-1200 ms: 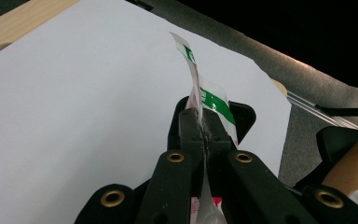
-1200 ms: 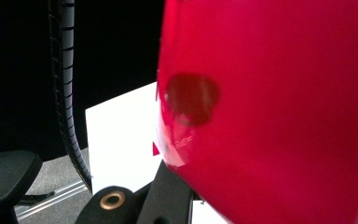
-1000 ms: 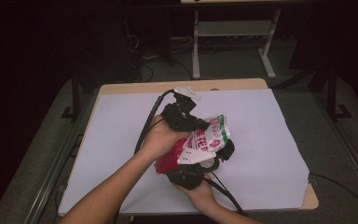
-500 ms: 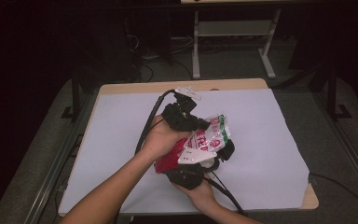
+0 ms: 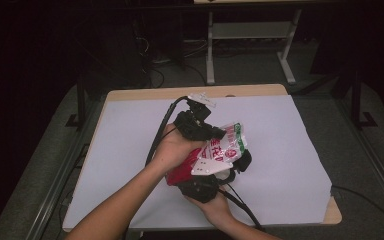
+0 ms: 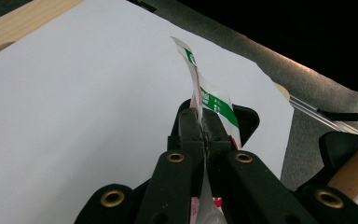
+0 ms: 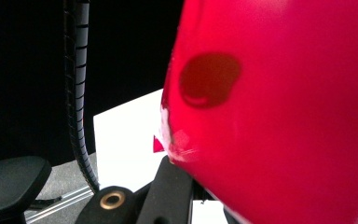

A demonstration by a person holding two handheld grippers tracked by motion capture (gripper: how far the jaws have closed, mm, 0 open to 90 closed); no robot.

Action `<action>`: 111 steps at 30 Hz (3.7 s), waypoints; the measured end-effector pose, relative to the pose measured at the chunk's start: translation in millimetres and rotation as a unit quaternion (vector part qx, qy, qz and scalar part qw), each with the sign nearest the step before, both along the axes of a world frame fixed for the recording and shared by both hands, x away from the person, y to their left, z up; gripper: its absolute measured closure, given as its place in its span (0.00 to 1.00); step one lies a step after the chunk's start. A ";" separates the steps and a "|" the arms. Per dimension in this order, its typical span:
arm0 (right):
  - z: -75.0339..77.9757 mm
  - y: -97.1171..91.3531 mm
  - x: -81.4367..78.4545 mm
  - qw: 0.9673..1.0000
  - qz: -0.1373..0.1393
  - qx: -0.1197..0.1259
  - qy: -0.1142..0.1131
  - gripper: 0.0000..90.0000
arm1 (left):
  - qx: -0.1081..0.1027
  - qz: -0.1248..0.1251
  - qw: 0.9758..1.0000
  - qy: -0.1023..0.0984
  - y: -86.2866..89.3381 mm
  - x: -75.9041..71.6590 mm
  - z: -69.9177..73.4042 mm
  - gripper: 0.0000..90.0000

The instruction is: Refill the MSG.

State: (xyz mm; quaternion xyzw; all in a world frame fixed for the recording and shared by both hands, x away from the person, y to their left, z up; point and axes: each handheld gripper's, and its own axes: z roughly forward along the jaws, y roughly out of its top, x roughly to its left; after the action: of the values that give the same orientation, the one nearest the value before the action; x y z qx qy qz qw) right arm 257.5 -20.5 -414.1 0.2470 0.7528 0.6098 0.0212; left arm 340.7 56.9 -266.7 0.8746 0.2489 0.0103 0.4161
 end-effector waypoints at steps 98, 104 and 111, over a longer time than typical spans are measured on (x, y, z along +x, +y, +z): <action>-10.8 -2.1 -2.6 0.998 -0.042 -0.055 0.008 1.00 | -0.062 -0.077 0.995 0.015 51.6 -18.5 17.5 1.00; -10.0 -6.0 -4.6 0.997 -0.047 -0.067 0.005 1.00 | -0.080 -0.081 0.993 0.003 62.5 -20.3 17.2 1.00; -6.9 -17.9 -7.4 0.995 -0.057 -0.080 -0.011 1.00 | -0.105 -0.072 0.992 -0.008 75.7 -21.7 12.8 1.00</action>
State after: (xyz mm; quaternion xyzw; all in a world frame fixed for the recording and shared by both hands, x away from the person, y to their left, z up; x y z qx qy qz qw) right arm 250.1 -38.3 -421.0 0.2798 0.7836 0.5483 0.0840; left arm 319.0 132.6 -253.9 0.8416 0.1814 -0.0385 0.5073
